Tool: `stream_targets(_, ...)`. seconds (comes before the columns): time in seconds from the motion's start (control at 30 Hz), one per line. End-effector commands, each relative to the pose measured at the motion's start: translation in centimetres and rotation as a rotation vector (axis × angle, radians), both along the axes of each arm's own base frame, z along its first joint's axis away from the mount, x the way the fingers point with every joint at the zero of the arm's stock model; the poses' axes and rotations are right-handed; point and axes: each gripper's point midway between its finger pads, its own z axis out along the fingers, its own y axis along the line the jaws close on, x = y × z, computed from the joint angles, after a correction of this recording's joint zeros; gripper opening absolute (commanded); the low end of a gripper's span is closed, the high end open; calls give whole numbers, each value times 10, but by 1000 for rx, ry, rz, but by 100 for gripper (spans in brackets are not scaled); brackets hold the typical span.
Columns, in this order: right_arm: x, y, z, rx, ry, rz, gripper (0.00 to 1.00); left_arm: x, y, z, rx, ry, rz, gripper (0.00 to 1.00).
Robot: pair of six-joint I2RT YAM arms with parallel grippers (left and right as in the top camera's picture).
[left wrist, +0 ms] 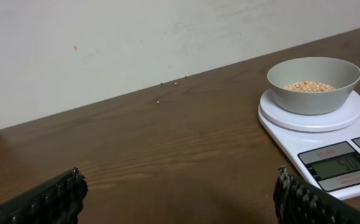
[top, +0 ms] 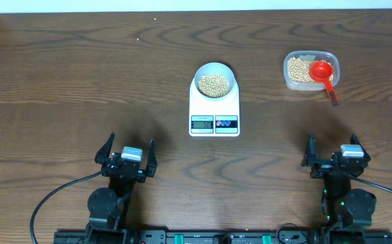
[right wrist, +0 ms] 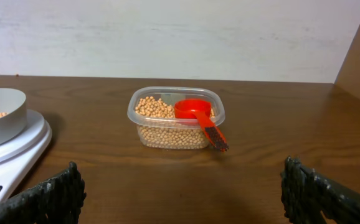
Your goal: Scoop item into bowl and weigh 50g on scale
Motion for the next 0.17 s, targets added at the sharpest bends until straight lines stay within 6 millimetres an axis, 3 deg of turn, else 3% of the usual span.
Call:
stream_targets(0.0, 0, 0, -1, -8, 0, -1, 99, 0, 2, -16, 1, 41, 10, 98)
stream_targets(0.13, 0, 0, 0, -8, 0, -1, 99, 0, 2, -16, 1, 41, 10, 98)
